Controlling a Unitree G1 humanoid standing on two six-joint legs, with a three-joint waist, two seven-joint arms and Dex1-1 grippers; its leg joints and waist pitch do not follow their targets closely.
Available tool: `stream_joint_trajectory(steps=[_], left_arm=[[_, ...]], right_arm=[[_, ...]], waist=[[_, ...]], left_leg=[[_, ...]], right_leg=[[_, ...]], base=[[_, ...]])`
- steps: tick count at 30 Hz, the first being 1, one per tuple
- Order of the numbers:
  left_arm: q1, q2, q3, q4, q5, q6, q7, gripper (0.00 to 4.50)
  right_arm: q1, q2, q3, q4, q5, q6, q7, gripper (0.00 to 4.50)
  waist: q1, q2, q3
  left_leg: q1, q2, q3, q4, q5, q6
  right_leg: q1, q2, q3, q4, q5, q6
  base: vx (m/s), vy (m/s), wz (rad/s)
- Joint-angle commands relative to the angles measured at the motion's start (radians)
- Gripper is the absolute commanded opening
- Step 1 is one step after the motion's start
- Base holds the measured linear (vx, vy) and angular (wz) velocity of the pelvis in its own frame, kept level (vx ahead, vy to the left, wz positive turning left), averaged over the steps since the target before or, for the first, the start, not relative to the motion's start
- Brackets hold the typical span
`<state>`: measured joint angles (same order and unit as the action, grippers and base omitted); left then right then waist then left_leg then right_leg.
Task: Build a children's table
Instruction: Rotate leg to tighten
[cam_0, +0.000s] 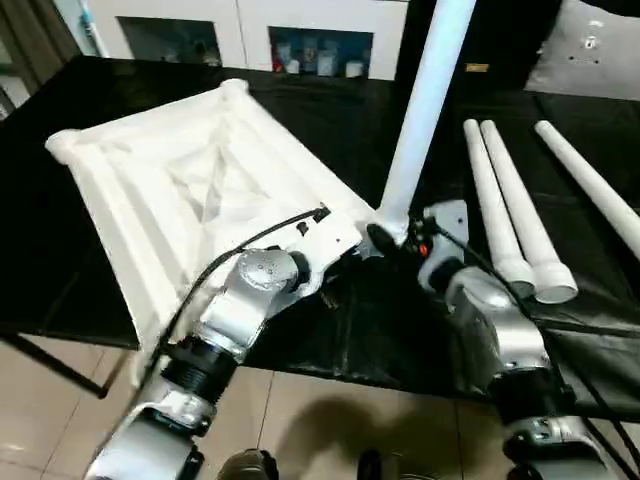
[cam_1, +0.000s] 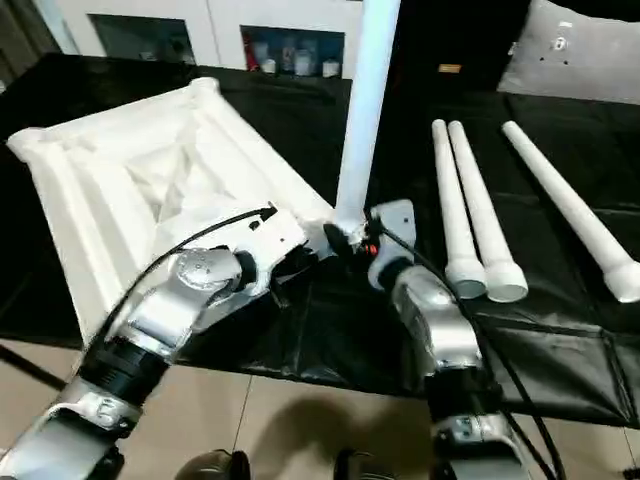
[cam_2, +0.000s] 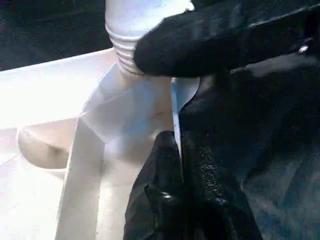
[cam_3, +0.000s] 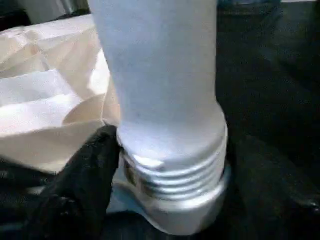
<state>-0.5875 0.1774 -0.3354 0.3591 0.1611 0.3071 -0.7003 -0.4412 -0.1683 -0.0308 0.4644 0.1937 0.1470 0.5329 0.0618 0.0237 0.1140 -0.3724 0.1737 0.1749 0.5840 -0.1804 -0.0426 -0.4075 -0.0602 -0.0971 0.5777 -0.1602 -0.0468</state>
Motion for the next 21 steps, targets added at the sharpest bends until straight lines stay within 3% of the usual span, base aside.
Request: stream_joint_trajectory(steps=[1, 8, 12, 17, 21], left_arm=[[0.002, 0.038, -0.034, -0.002, 0.013, -0.050, -0.069, 0.00], [-0.005, 0.129, -0.084, 0.041, 0.007, -0.168, -0.218, 0.00], [-0.004, 0.193, -0.133, 0.042, -0.005, -0.281, -0.361, 0.00], [-0.007, 0.229, -0.164, 0.044, -0.008, -0.345, -0.448, 0.00], [-0.010, 0.238, -0.177, 0.039, -0.009, -0.362, -0.495, 0.00]], right_arm=[[0.020, -0.053, 0.006, -0.040, 0.015, -0.004, 0.101, 4.07], [0.039, -0.223, 0.039, -0.105, 0.065, -0.012, 0.393, 4.40], [0.030, -0.297, 0.087, -0.112, 0.039, -0.050, 0.517, 4.40], [0.020, -0.324, 0.123, -0.108, 0.025, -0.074, 0.590, 4.40], [0.010, -0.320, 0.153, -0.098, 0.016, -0.076, 0.631, 4.24]], waist=[[0.004, -0.006, -0.077], [0.009, -0.010, -0.077], [0.012, -0.011, -0.077], [0.029, -0.008, -0.078], [0.030, -0.011, -0.075]], left_leg=[[0.007, 0.057, -0.021, -0.061, -0.138, 0.120], [0.007, 0.058, -0.021, -0.059, -0.132, 0.133], [0.007, 0.059, -0.020, -0.058, -0.130, 0.134], [0.011, 0.065, -0.019, -0.059, -0.127, 0.133], [0.011, 0.066, -0.020, -0.061, -0.140, 0.121]], right_leg=[[0.063, -0.097, 0.061, -0.069, -0.236, -0.185], [0.064, -0.097, 0.062, -0.065, -0.230, -0.180], [0.062, -0.098, 0.061, -0.065, -0.242, -0.187], [0.057, -0.097, 0.062, -0.061, -0.231, -0.197], [0.059, -0.100, 0.062, -0.062, -0.251, -0.197]], base=[[0.000, 0.000, 0.00], [0.000, 0.000, 0.00], [0.000, 0.000, 0.00], [0.000, 0.000, 0.00], [0.000, 0.000, 0.00]])
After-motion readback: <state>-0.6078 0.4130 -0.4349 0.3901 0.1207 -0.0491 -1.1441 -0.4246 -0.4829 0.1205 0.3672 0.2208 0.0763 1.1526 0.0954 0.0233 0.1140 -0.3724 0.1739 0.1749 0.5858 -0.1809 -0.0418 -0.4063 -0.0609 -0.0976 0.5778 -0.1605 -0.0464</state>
